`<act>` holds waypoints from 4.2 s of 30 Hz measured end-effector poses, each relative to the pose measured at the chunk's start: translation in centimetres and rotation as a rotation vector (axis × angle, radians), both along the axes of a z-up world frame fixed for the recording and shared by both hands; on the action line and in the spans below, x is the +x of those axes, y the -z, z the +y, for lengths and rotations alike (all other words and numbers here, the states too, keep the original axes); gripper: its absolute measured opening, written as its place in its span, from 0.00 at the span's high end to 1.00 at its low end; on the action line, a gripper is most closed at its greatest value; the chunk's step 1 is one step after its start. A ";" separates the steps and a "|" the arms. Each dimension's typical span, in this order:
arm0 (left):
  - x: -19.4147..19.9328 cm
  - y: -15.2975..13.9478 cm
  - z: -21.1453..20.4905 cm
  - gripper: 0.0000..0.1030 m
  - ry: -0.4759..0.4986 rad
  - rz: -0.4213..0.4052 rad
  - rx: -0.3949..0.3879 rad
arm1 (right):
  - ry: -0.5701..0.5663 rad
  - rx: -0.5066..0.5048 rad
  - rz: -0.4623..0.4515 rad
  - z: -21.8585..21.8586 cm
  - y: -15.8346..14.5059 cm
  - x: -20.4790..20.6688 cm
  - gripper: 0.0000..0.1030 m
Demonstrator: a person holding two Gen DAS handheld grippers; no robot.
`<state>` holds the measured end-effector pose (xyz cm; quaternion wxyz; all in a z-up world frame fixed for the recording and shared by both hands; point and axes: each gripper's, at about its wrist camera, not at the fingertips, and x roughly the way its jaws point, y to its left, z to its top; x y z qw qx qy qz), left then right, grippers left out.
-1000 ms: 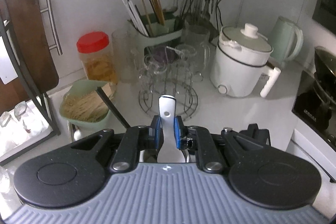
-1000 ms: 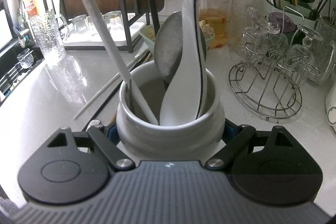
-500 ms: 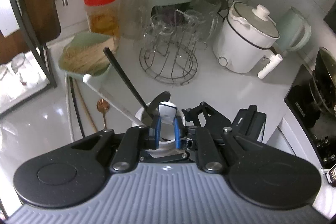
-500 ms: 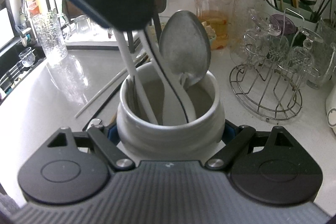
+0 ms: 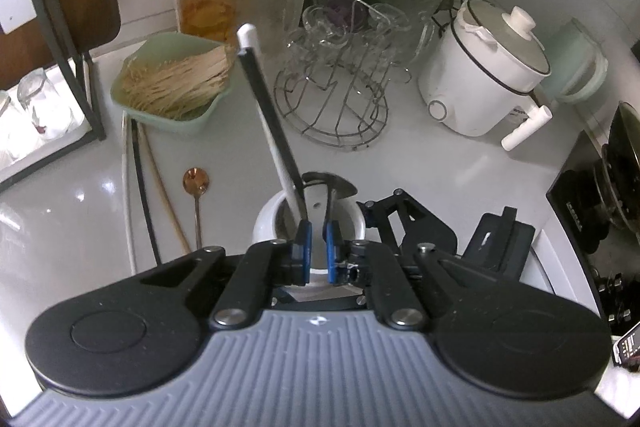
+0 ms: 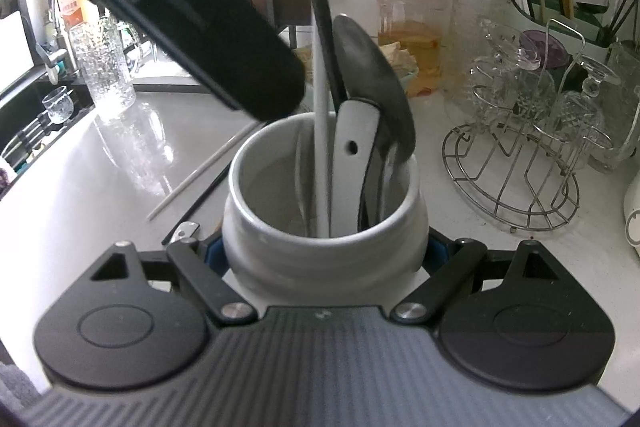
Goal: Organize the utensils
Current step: 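Open the left gripper to release the spatula into the mug, then move the open left gripper to the white spatula on the counter, then close the left gripper on the white spatula handle, then lift the white spatula with the left gripper and carry it over the mug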
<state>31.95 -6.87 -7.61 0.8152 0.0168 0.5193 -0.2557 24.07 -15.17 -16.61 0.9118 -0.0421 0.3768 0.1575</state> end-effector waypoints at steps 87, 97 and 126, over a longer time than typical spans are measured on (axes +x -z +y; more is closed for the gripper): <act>0.7 13.8 7.6 0.66 -0.615 0.164 0.136 | -0.025 -0.048 0.046 0.6 -0.2 0.7 0.11; 2.6 14.1 5.8 0.70 -0.587 0.273 0.198 | -0.015 -0.044 0.051 0.5 -0.2 0.8 0.11; 1.1 9.1 7.8 0.83 -0.446 0.117 0.124 | 0.025 -0.040 0.044 2.6 -0.2 0.7 0.11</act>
